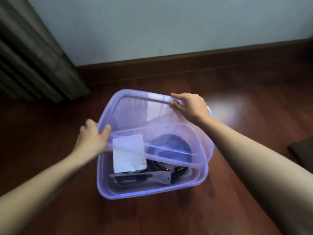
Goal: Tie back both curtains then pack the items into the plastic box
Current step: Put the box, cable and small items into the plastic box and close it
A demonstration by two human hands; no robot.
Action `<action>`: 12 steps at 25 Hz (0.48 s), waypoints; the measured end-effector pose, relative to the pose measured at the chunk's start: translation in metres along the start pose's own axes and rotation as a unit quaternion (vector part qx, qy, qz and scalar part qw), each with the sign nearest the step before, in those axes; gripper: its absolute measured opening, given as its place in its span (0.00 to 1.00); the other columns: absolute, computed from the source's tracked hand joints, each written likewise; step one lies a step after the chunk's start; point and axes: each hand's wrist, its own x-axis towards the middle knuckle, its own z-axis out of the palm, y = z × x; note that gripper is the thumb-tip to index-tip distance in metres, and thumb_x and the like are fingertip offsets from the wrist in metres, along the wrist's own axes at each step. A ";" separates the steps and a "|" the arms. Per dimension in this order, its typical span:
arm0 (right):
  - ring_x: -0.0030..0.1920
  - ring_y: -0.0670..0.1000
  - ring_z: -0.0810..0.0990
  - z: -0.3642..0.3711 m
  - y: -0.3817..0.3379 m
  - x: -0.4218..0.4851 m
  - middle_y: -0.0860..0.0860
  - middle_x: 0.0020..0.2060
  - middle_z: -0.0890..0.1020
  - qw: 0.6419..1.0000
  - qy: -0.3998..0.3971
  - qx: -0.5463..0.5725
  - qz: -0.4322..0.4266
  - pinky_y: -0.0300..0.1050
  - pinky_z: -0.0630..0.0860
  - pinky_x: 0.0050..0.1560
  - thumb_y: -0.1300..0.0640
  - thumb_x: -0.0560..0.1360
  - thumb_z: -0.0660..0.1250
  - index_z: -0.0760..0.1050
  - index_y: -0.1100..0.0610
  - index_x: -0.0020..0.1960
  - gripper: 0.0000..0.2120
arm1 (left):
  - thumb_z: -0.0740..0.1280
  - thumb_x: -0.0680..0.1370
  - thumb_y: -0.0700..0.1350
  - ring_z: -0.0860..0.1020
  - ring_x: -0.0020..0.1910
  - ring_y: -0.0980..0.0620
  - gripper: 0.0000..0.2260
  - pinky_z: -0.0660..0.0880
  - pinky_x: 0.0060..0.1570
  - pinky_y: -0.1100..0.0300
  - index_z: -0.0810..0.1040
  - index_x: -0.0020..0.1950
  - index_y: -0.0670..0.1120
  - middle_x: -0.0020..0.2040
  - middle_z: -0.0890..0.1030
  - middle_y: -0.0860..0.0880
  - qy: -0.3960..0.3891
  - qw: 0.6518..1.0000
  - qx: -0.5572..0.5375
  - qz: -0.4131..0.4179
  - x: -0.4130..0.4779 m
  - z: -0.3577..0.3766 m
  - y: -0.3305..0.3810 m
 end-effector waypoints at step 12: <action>0.60 0.58 0.77 0.059 -0.003 -0.031 0.53 0.60 0.80 0.986 -0.153 0.001 -0.060 0.51 0.72 0.58 0.47 0.77 0.62 0.74 0.50 0.65 0.18 | 0.66 0.72 0.56 0.76 0.36 0.49 0.17 0.67 0.33 0.58 0.66 0.35 0.46 0.35 0.79 0.48 -0.120 0.986 0.099 -0.068 -0.070 0.007 -0.062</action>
